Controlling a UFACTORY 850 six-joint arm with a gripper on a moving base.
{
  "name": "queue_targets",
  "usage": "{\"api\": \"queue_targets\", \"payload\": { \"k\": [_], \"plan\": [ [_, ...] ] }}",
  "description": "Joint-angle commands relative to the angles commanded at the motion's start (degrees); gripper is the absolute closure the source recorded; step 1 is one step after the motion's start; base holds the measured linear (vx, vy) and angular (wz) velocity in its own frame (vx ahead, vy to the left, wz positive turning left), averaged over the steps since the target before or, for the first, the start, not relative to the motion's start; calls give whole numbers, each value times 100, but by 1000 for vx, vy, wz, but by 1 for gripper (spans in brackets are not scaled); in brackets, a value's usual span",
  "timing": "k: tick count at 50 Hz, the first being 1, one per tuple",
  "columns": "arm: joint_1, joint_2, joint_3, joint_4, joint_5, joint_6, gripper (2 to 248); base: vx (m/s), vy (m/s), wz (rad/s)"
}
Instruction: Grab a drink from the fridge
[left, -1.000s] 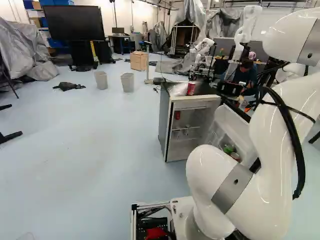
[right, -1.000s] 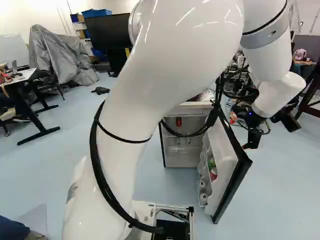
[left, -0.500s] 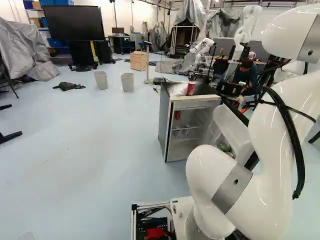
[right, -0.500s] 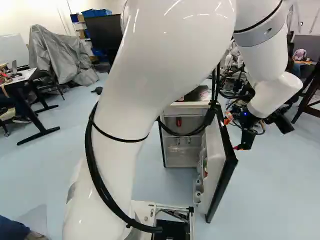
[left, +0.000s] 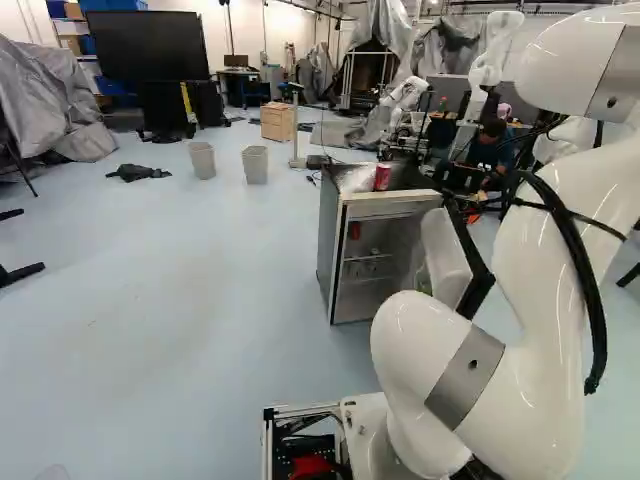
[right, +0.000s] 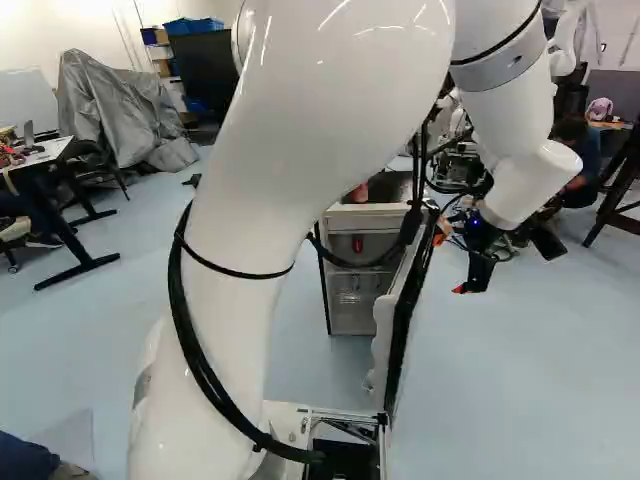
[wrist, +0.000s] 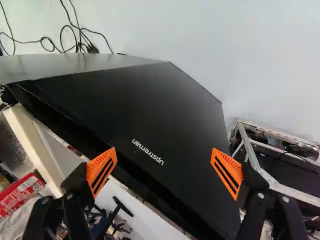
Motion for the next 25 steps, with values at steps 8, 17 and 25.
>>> {"api": "queue_targets", "payload": {
  "k": [8, 17, 25],
  "plan": [
    [122, 1, 1, 0, 0, 0, 3, 0, 0, 0],
    [239, 10, 15, 0, 0, 0, 3, 0, 0, 0],
    [299, 49, 74, 0, 0, 0, 3, 0, 0, 0]
  ]
}}
